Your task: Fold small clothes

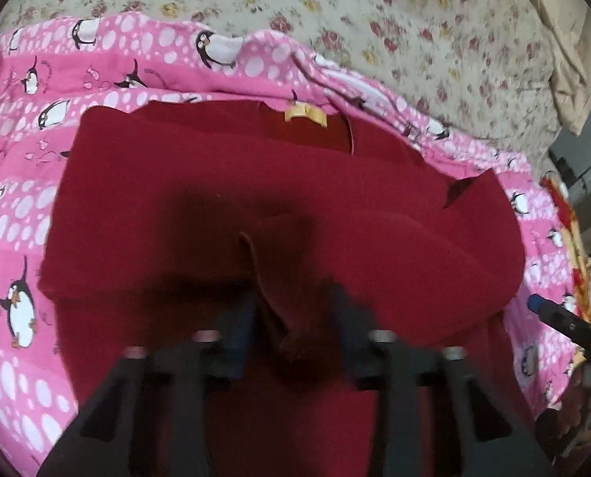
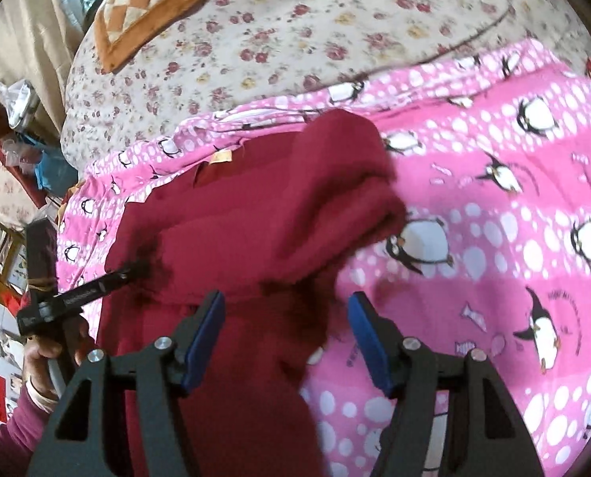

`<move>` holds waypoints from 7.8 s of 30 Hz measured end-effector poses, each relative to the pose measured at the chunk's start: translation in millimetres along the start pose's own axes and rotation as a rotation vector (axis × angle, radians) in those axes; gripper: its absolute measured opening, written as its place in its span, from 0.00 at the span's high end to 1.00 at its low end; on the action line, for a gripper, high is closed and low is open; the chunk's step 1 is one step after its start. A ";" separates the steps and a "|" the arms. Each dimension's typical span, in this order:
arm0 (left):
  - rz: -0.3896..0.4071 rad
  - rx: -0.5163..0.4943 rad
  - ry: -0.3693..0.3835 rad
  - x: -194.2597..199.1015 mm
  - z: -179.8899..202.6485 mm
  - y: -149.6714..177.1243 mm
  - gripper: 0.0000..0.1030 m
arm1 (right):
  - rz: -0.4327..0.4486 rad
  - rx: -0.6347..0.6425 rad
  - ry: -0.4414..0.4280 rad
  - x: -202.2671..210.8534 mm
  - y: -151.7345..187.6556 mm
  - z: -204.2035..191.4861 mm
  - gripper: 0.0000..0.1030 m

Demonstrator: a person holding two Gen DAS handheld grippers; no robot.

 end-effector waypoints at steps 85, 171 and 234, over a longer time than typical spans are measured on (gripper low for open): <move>0.058 0.142 -0.185 34.3 -74.6 18.8 0.85 | -0.083 0.083 0.260 -42.6 19.0 -5.3 0.38; -0.073 0.214 0.002 97.9 -42.9 271.4 0.81 | -0.300 0.084 -0.105 22.0 208.1 -6.1 0.48; 0.131 0.395 -0.039 14.4 -152.5 -68.3 0.52 | 0.023 0.040 -0.001 -118.5 -172.6 -20.7 0.50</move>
Point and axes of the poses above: each gripper's, at about its wrist camera, not at the fingertips, and x roughly against the way its jaws point, z to its right, y to its underside, the point moved 6 cm from there along -x, roughly the way its jaws point, and after that the axes turned 9 degrees about -z, right-handed, at the moved point
